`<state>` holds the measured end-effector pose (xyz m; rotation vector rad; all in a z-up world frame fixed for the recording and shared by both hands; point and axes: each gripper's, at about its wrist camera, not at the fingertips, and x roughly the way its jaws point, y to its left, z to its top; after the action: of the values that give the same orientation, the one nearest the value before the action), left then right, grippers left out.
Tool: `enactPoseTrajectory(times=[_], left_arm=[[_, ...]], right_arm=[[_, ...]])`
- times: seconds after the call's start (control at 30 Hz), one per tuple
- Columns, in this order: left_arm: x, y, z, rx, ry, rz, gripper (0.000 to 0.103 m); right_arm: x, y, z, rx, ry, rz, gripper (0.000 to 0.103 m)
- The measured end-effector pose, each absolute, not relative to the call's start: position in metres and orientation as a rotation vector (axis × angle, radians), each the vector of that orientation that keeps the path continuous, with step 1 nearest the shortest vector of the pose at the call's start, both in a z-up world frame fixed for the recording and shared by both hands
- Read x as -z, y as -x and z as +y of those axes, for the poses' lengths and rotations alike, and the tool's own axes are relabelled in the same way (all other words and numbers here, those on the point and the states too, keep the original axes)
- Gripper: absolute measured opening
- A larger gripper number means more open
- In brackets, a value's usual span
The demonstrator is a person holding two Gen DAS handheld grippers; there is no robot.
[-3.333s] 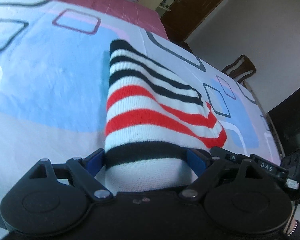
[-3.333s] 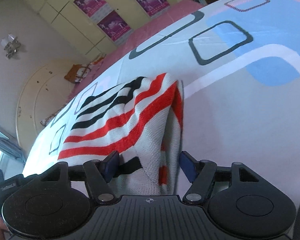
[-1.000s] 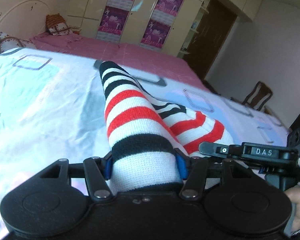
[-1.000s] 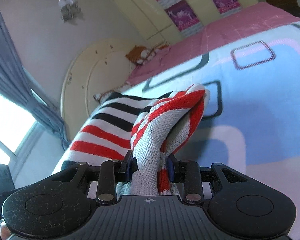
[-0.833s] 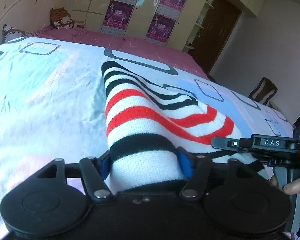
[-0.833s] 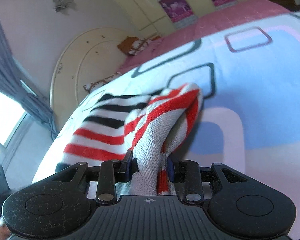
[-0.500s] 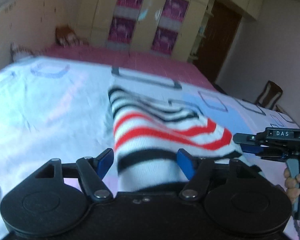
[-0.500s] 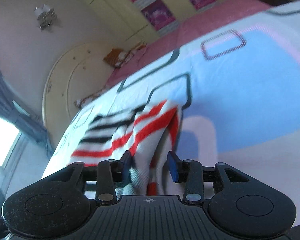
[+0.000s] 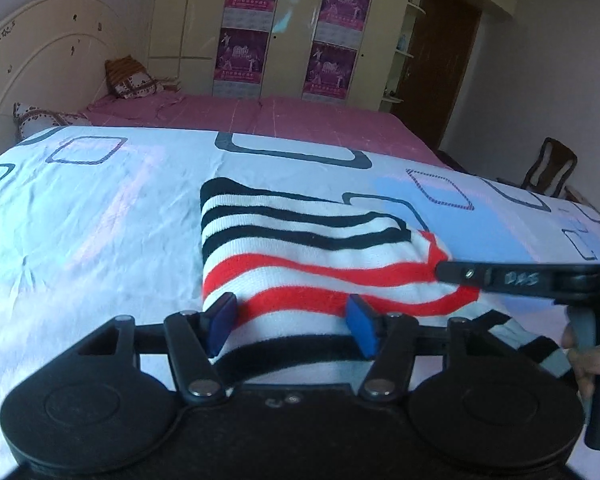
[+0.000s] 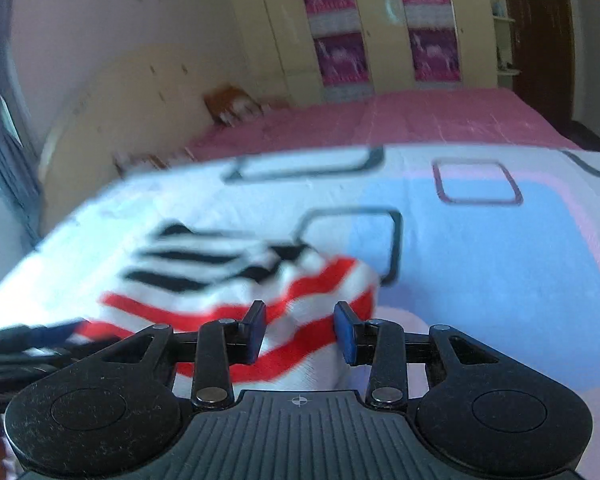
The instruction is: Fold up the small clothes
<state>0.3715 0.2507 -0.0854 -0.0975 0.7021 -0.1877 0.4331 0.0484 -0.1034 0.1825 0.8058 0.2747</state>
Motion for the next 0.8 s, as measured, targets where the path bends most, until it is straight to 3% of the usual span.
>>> enactPoseTrajectory(times=[0.13,0.57,0.8], left_arm=[[0.082,-0.368,0.25,0.188,0.083,0.703,0.06],[0.064,-0.332,0.251,0.143,0.093,0.752,0.059],[0.072,-0.312,0.249,0.147,0.084,0.785,0.064]], right_arm=[[0.113,-0.439,0.041,-0.249,-0.245,0.823,0.038],[0.07,-0.366,0.03,-0.307,-0.32,0.748,0.039],[0.088,-0.334,0.028,-0.269,-0.319,0.81,0.039]])
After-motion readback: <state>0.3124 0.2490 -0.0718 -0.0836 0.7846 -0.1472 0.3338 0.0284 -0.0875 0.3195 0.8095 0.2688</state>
